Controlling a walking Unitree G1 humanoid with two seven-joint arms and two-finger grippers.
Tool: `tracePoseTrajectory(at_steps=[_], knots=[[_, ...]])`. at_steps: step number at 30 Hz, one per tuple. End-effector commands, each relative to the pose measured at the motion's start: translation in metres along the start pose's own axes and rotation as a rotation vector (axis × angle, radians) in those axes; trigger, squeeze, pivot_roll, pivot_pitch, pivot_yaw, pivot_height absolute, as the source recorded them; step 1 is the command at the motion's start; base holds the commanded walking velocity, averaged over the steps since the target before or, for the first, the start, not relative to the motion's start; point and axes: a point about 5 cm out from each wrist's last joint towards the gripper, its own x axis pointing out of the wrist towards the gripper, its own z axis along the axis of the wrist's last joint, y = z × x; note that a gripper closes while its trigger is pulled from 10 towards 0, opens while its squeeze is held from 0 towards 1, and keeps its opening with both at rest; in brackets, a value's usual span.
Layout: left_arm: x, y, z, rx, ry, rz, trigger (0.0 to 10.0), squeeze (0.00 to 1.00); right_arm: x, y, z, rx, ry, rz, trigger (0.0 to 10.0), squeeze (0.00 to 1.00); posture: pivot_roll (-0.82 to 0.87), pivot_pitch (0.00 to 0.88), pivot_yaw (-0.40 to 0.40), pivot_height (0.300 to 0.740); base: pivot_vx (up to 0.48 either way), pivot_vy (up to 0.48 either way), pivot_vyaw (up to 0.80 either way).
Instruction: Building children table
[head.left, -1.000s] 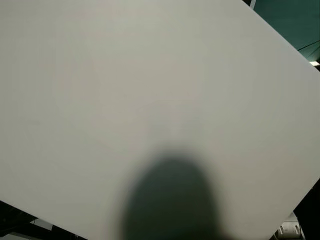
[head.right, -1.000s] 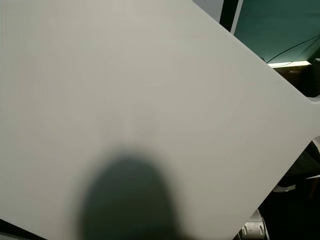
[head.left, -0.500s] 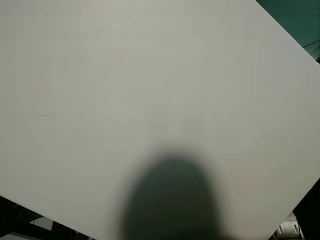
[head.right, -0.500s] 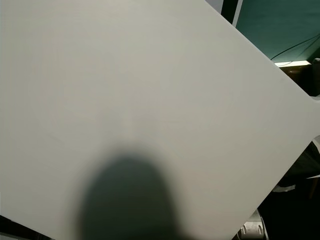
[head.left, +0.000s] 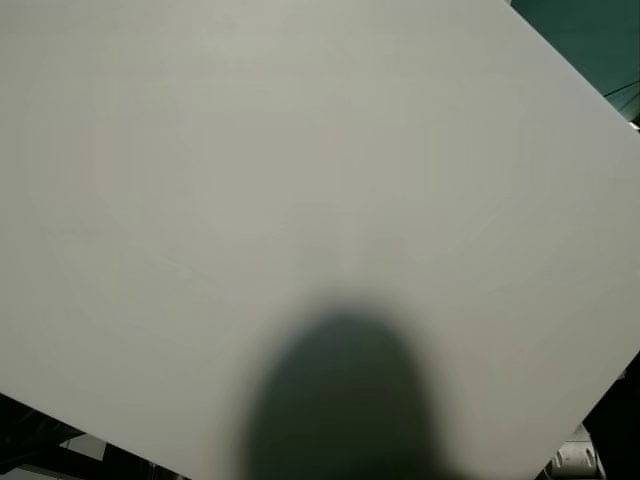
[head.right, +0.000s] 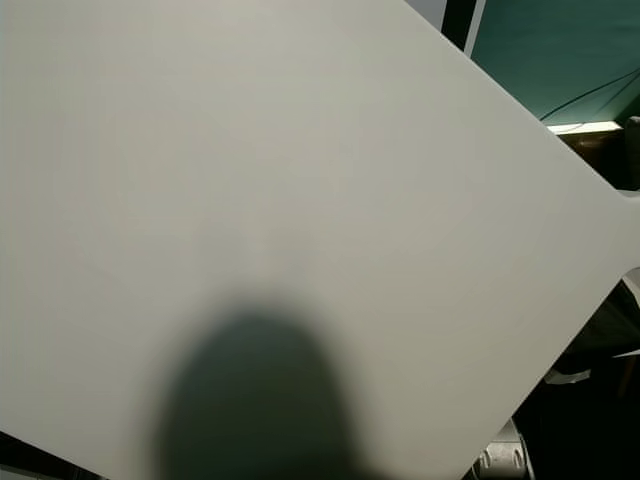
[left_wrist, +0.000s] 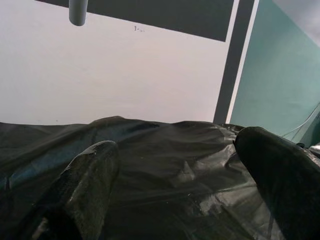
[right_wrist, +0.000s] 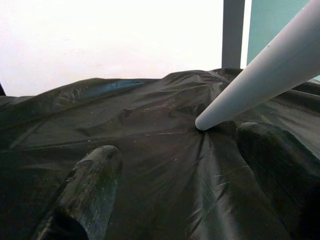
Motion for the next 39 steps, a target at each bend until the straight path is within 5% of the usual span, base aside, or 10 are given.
tracePoseTrajectory(at_steps=[1,39], knots=[[0.0035,-0.0006,0.0052,0.002,-0.015,0.075,10.0,0.00,0.0007,0.0043,0.0019,0.002,-0.003,0.016,10.0,0.00,0.04,0.000,0.035,0.740,0.000,0.000,0.00],[0.0032,-0.0011,0.0067,-0.002,-0.001,0.079,10.0,0.00,-0.0017,0.0067,-0.0019,0.009,0.015,0.019,10.0,0.00,0.05,0.000,0.033,0.740,0.118,0.000,0.00]])
